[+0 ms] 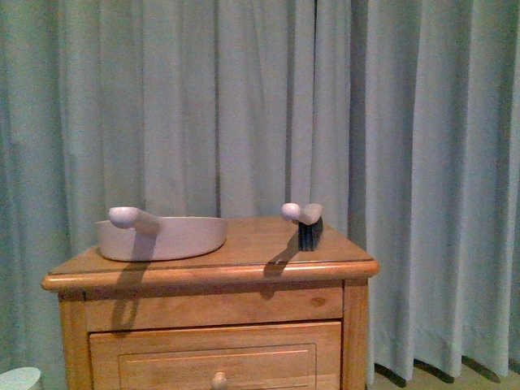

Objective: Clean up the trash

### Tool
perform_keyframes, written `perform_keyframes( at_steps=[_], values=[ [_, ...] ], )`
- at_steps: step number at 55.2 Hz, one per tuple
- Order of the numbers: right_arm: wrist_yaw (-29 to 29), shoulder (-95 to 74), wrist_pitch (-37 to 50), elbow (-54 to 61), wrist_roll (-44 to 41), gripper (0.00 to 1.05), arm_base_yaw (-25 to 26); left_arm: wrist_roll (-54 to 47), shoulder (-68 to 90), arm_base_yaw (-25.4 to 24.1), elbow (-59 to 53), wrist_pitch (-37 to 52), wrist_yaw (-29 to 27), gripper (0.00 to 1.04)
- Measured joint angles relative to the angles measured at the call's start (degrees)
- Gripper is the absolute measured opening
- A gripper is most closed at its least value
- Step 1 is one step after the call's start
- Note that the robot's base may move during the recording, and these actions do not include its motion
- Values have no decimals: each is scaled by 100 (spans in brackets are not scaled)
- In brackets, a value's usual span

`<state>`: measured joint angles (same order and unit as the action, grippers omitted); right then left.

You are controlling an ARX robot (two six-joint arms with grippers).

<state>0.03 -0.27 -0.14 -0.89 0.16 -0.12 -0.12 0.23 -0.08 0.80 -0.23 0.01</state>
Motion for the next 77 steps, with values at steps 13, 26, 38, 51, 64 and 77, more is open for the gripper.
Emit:
perform_keyframes(
  at_steps=[13, 26, 38, 51, 64, 77],
  values=[
    [0, 2, 0, 0, 0, 97, 0, 0, 0, 0, 0, 0, 0, 97],
    [0, 2, 0, 0, -2, 97, 0, 0, -2, 0, 0, 0, 0, 97],
    [-2, 2, 0, 0, 0, 97, 0, 0, -2, 0, 0, 0, 0, 97],
    [0, 2, 0, 0, 0, 97, 0, 0, -2, -2, 0, 0, 0, 97],
    [-2, 4, 0, 0, 0, 97, 0, 1864, 1187, -1088, 197, -389, 4142, 97],
    [2, 4, 0, 0, 0, 97, 0, 1766, 3401, -380, 601, 1493, 3458, 97]
  ],
)
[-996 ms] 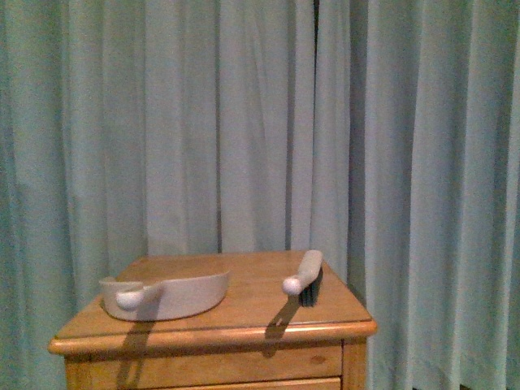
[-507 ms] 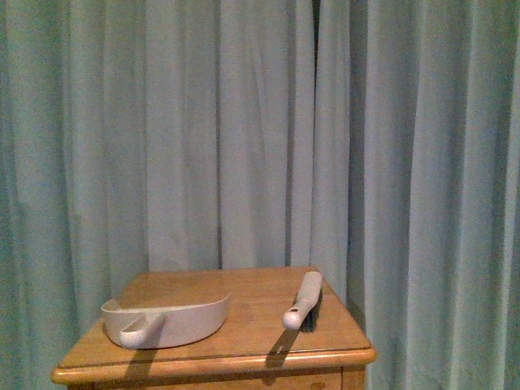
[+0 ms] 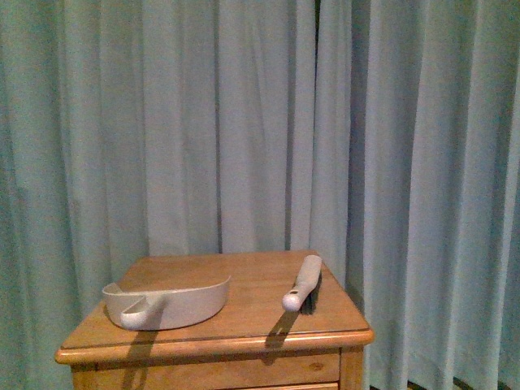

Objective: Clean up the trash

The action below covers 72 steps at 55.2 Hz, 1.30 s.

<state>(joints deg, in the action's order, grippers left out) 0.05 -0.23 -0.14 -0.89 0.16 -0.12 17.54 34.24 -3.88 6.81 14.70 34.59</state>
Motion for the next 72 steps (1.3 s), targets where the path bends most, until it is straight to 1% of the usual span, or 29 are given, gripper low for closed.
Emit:
perform_keyframes(
  at_steps=[4, 8, 12, 17, 25, 34, 43, 51, 58, 72],
  values=[
    [0, 0, 0, 0, 0, 97, 0, -243, 953, 310, 354, 544, -420, 97],
    [0, 0, 0, 0, 0, 97, 0, -551, 1875, 603, 800, 752, -846, 97],
    [0, 0, 0, 0, 0, 97, 0, -837, 2780, 894, 1419, 734, -1217, 97],
    [0, 0, 0, 0, 0, 97, 0, -1193, 3541, 1202, 2337, 455, -1563, 97],
    [0, 0, 0, 0, 0, 97, 0, -1690, 4240, 1569, 3657, -315, -2002, 97],
    [0, 0, 0, 0, 0, 97, 0, -2227, 4780, 1869, 4599, -1049, -2365, 97],
    [-2, 0, 0, 0, 0, 97, 0, -2579, 5506, 2000, 5473, -1412, -2778, 97],
    [0, 0, 0, 0, 0, 97, 0, -2745, 6076, 2103, 6107, -1742, -2935, 97],
    [0, 0, 0, 0, 0, 97, 0, -2859, 6507, 2218, 6524, -1838, -3134, 97],
    [0, 0, 0, 0, 0, 97, 0, -2820, 7462, 2065, 7407, -2048, -3475, 97]
  ],
)
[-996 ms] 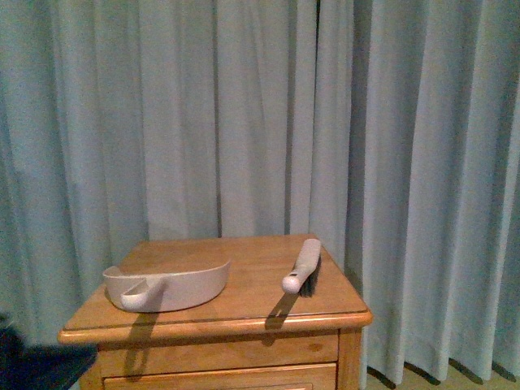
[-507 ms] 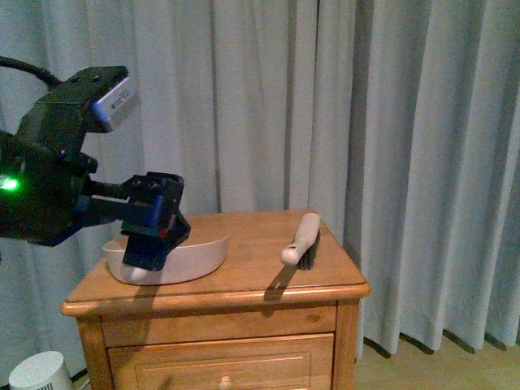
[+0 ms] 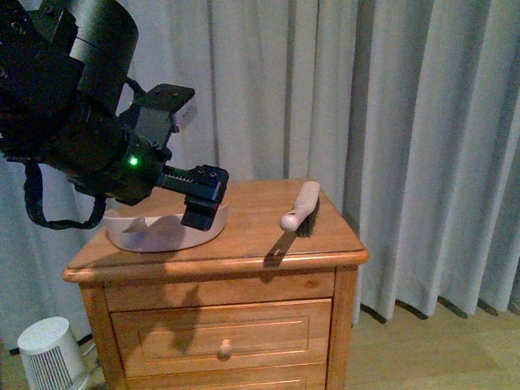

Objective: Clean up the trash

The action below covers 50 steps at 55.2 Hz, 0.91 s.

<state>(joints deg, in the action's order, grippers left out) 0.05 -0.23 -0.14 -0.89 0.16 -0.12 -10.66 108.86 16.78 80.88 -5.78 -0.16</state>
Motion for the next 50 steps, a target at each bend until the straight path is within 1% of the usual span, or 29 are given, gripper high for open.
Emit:
perform_keyframes(
  at_steps=[17, 50],
  values=[
    [0, 0, 0, 0, 0, 97, 0, -127, 417, -304, 415, -79, -295, 97],
    [0, 0, 0, 0, 0, 97, 0, -269, 979, -494, 772, -184, -378, 97]
  ],
)
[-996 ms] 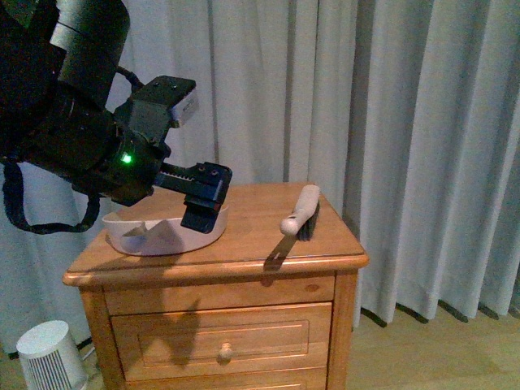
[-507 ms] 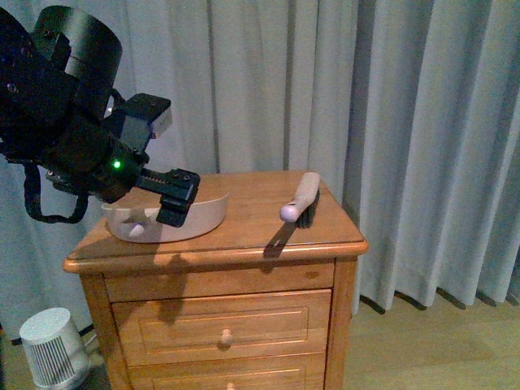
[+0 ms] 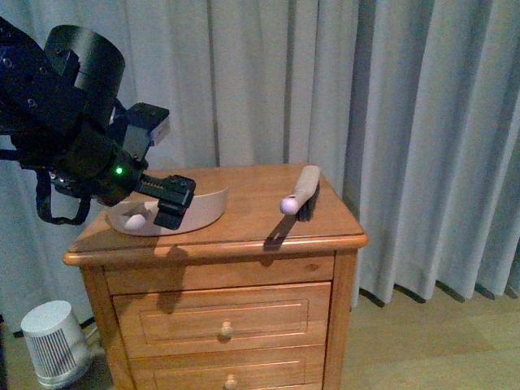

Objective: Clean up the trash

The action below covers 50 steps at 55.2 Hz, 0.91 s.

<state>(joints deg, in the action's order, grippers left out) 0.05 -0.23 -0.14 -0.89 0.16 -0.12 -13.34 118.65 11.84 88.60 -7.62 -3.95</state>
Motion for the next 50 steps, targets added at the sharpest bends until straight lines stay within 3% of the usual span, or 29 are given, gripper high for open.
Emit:
perform_keyframes(
  at_steps=[34, 36, 50],
  values=[
    [0, 0, 0, 0, 0, 97, 0, -81, 251, -125, 2, 44, -59, 97],
    [-2, 0, 0, 0, 0, 97, 0, -92, 251, -125, 2, 44, -61, 95],
    [0, 0, 0, 0, 0, 97, 0, -109, 251, -125, 2, 44, -170, 50]
  ],
)
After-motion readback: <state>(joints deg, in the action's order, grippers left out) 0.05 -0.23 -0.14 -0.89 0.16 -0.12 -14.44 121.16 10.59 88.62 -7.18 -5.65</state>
